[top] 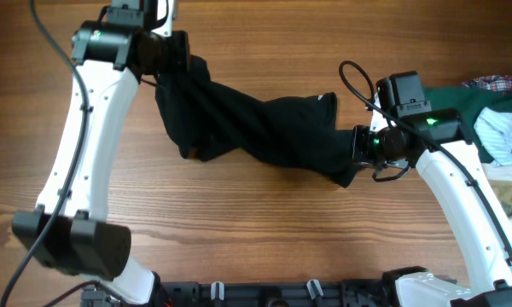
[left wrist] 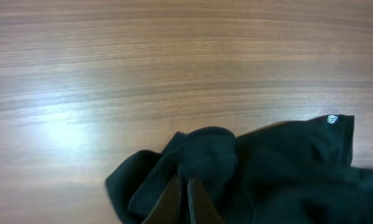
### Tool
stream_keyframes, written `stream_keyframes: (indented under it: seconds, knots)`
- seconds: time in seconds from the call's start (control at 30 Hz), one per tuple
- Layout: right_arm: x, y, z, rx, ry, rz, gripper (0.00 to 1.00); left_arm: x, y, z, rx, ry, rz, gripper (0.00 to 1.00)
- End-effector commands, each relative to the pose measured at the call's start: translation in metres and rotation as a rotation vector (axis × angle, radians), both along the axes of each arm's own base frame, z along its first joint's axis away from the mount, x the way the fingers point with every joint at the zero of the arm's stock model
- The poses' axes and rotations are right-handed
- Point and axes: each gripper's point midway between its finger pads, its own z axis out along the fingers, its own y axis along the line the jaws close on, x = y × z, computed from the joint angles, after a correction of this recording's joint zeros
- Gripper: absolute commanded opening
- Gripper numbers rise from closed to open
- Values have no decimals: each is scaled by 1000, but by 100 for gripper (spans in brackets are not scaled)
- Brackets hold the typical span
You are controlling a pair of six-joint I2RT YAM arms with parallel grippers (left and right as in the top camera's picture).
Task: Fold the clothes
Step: 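Hold the shirt with both grippers and lift it off the table, then stretch the shirt between both grippers and swing it down flat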
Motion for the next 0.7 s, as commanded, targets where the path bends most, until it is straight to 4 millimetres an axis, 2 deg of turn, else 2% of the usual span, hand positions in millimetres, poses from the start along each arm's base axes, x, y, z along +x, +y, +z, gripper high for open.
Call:
stream_keyframes:
  seconds: [0.0,0.13,0.2,0.27,0.3,0.4,0.5,0.53,0.6,0.67]
  knots:
    - [6,-1,0,-11,-26,25,4,-21,18,45,49,-96,62,4]
    - [19,-1,10,-13,-92,18,4,-48,35,88,64,-195,136,4]
    - [28,-5,30,-33,-163,2,4,-70,41,118,48,-275,154,4]
    - [38,-15,53,-80,-246,-23,4,-87,44,139,35,-335,159,4]
    - [42,-21,68,-105,-294,-39,4,-96,45,150,26,-368,161,4]
    - [56,-38,133,-166,-485,-112,4,-132,52,193,-9,-511,172,4]
    - [58,-40,199,-145,-664,-137,4,-163,57,223,-37,-620,178,4]
    - [56,-40,226,-125,-736,-142,4,-179,60,234,-48,-663,179,4]
    - [50,-34,257,-93,-813,-108,4,-196,63,244,-59,-708,180,4]
    - [44,-36,276,-88,-865,-106,4,-209,65,254,-70,-753,183,4]
